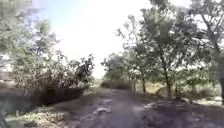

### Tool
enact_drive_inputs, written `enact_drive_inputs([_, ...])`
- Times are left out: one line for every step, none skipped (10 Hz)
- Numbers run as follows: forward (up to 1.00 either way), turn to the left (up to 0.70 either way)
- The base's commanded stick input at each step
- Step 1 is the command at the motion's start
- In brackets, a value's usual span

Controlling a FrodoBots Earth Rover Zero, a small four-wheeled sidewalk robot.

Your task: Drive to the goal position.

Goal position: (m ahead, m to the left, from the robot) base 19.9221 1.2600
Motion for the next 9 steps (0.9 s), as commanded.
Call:
enact_drive_inputs([0.7,0.0])
enact_drive_inputs([0.7,0.0])
enact_drive_inputs([0.7,0.0])
enact_drive_inputs([0.7,0.0])
enact_drive_inputs([0.7,0.0])
enact_drive_inputs([0.7,0.0])
enact_drive_inputs([0.7,0.0])
enact_drive_inputs([0.7,0.0])
enact_drive_inputs([0.7,0.0])
